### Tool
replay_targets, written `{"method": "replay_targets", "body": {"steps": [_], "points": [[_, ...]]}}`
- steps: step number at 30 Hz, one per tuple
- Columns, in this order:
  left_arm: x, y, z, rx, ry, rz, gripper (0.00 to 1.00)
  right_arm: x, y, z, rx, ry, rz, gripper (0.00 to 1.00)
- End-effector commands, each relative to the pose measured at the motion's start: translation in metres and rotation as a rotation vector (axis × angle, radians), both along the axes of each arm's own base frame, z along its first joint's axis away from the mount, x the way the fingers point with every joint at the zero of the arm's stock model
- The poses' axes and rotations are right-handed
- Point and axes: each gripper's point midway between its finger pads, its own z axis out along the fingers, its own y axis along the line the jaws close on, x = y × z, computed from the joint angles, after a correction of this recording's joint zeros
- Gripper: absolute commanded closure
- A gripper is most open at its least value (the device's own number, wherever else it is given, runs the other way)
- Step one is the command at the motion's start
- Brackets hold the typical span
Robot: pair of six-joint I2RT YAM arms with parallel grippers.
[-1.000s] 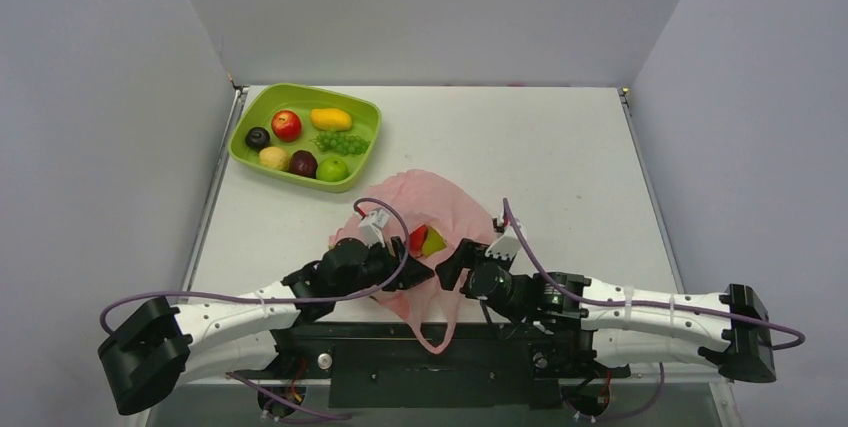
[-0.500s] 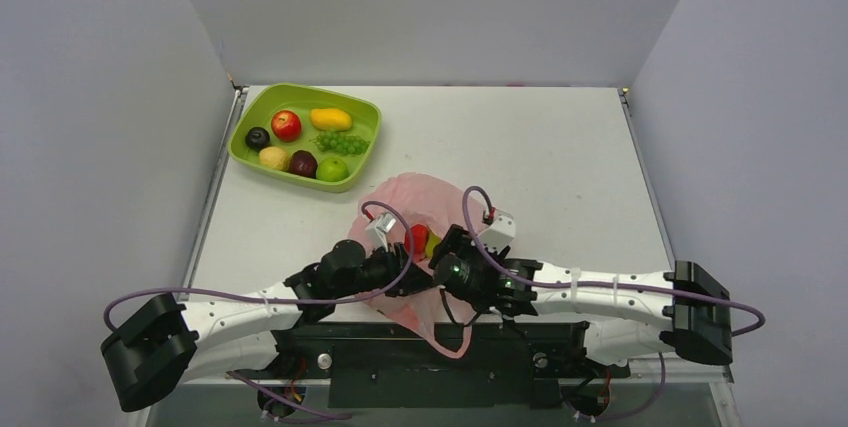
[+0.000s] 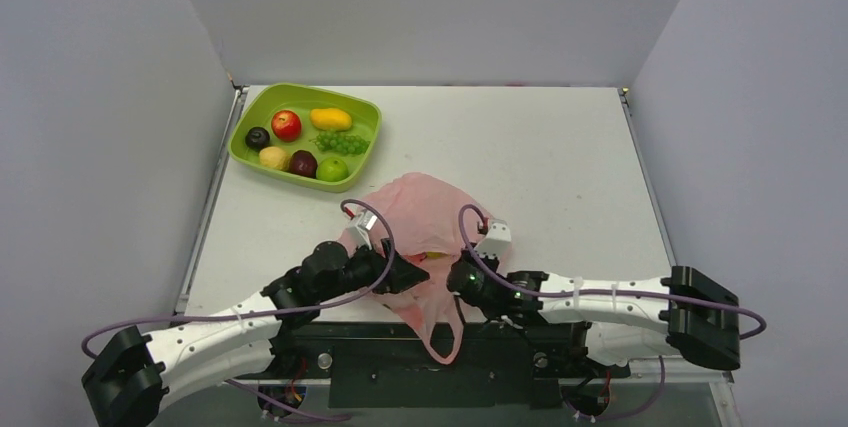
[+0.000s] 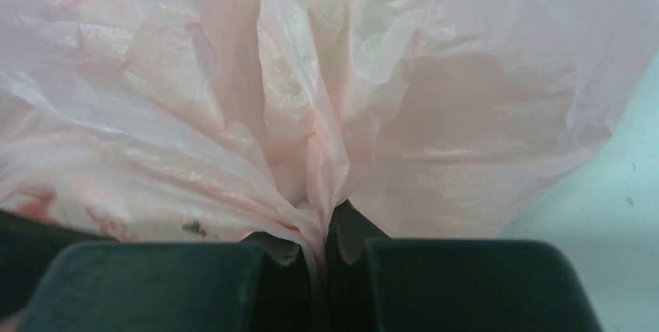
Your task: Take the fake fruits out of the plastic bag
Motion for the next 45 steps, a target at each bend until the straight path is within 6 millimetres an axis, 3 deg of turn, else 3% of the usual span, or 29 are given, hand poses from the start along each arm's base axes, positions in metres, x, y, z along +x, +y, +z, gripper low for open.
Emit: {"method": "replay_targets", "body": {"steps": [1, 6, 9, 12, 15, 25, 35, 41, 45], "points": [[0.022, 0.018, 0.018, 0.044, -0.074, 0.099, 0.27, -0.01, 0.029, 0.023, 0.208, -0.15, 0.279, 1.0], [0.027, 0.012, 0.016, 0.041, -0.098, 0.08, 0.25, -0.02, 0.054, 0.061, 0.405, -0.242, 0.462, 1.0], [0.03, 0.004, 0.0, 0.107, -0.092, 0.066, 0.27, -0.027, 0.064, 0.076, 0.512, -0.254, 0.502, 1.0], [0.038, 0.003, -0.015, 0.186, -0.121, 0.11, 0.28, -0.031, 0.067, 0.068, 0.537, -0.226, 0.519, 1.0], [0.056, 0.016, -0.026, 0.318, -0.179, 0.241, 0.27, -0.031, 0.067, 0.063, 0.544, -0.211, 0.519, 1.0], [0.1, 0.022, -0.014, 0.392, -0.242, 0.466, 0.19, -0.03, 0.047, 0.035, 0.48, -0.148, 0.474, 1.0], [0.136, -0.009, -0.02, 0.423, -0.282, 0.487, 0.17, -0.034, 0.02, 0.015, 0.49, -0.122, 0.441, 1.0], [0.154, -0.032, -0.064, 0.494, -0.238, 0.479, 0.07, -0.037, 0.016, 0.012, 0.483, -0.118, 0.46, 1.0], [0.145, -0.064, -0.068, 0.382, -0.22, 0.38, 0.06, -0.039, 0.011, 0.007, 0.478, -0.112, 0.46, 1.0]]}}
